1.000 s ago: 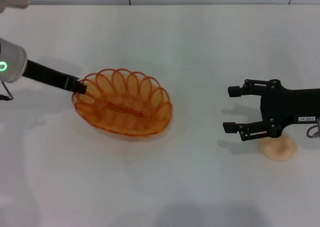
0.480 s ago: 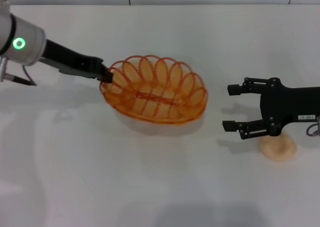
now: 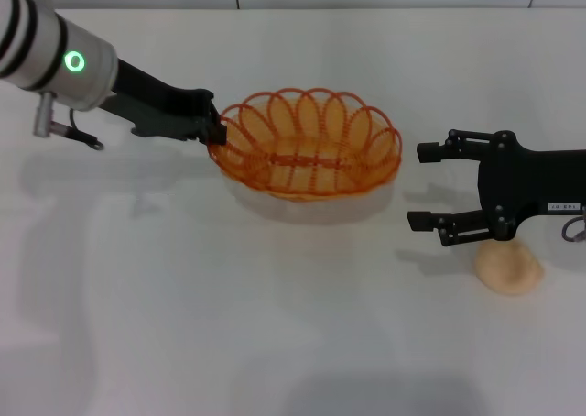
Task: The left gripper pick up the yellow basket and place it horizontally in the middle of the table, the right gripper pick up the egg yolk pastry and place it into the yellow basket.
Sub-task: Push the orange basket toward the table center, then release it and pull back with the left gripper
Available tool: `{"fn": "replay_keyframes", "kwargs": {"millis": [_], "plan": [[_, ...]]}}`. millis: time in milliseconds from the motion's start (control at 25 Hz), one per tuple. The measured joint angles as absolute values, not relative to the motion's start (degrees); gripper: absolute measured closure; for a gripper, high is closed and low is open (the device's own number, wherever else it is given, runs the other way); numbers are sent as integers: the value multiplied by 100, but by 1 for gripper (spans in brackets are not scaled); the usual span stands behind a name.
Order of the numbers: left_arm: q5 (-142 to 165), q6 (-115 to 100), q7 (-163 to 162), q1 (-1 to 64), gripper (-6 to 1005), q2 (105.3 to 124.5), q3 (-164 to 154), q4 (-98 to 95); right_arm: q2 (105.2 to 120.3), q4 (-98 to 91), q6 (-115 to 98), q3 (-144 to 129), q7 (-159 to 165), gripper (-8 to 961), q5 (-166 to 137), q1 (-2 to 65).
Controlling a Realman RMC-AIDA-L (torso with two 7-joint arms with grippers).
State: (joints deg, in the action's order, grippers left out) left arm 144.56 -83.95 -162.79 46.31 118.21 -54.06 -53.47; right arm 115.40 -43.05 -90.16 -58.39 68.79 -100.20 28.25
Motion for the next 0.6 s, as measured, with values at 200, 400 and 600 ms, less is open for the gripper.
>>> {"fn": "replay_keyframes", "kwargs": {"millis": [200,400,600], "plan": [[14453,-8164,-16436,4768,937,11878,-5496,-4936,11539,-4365,-9044,-5837,6870,85,-10018,2816],[14266,-8020,-16512,4890,937,11904,-5673,-4656,11540,-4386,-9049,-5849,6854,85,-10018,2821],[14233,-7946,-16568,4941,935,11915,-5704,-4589,11538,-4386,-9053,-5853,6806,84,-10018,2818]]}}
